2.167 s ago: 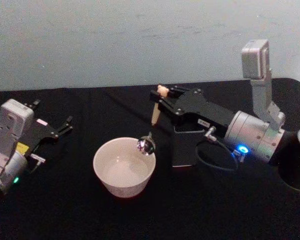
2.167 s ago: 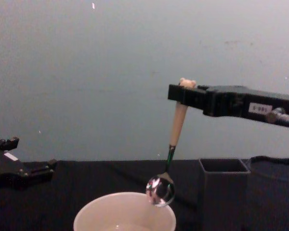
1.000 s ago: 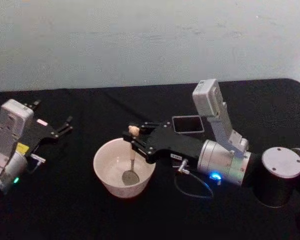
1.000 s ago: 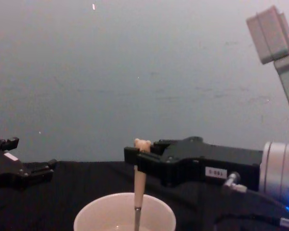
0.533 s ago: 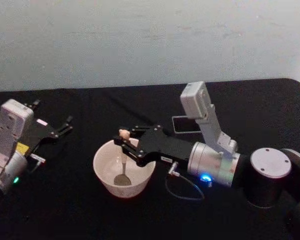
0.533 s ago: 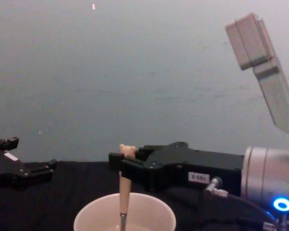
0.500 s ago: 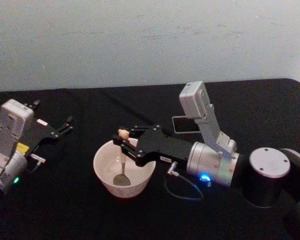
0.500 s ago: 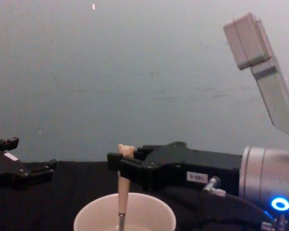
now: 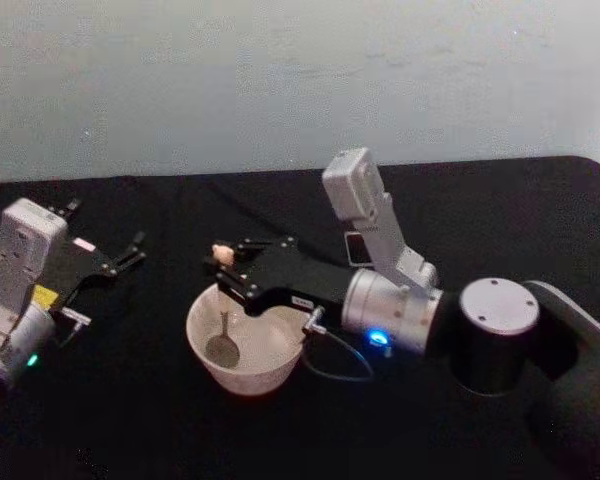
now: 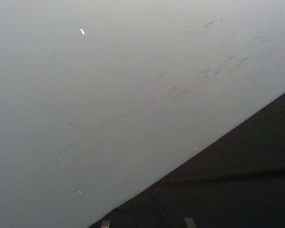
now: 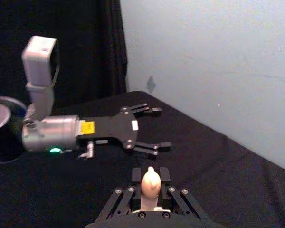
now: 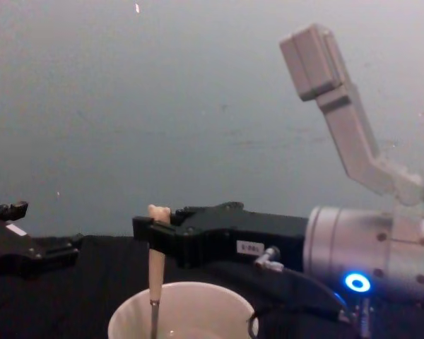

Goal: Pick up the stirring spoon with one hand, stir inside the cup, then place it back in its original position.

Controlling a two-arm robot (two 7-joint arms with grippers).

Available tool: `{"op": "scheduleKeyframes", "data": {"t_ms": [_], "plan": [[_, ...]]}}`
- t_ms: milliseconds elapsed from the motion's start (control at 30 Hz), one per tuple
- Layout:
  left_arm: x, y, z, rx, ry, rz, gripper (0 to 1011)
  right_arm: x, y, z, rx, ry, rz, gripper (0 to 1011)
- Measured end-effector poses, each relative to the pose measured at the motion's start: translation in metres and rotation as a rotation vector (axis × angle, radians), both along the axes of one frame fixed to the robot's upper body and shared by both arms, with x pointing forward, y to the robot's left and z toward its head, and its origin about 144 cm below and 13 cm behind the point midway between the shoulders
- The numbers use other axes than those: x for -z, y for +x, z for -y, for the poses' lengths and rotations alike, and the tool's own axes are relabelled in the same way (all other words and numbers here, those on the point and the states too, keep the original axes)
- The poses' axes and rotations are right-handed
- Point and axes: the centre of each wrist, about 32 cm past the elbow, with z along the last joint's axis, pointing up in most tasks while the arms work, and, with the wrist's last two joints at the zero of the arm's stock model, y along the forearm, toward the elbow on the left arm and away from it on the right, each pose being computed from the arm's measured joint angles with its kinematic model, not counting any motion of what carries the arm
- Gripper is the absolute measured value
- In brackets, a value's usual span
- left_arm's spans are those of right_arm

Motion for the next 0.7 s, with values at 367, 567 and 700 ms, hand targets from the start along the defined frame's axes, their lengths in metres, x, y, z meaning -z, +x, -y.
{"op": "scheduleKeyframes", "data": {"t_ms": [367,567,700], "plan": [[0.0,0.0,0.0,0.0,0.0,0.0,1001,-0.001,0.018,-0.008,0.066,-0.003,-0.003,223],[0.0,0.0,0.0,0.0,0.0,0.0,1001,-0.001,0.024,0.003,0.1,-0.008,0.002,223],[0.0,0.0,0.0,0.0,0.0,0.0,1001,-0.001,0.024,0.012,0.111,-0.015,0.011,223]]}}
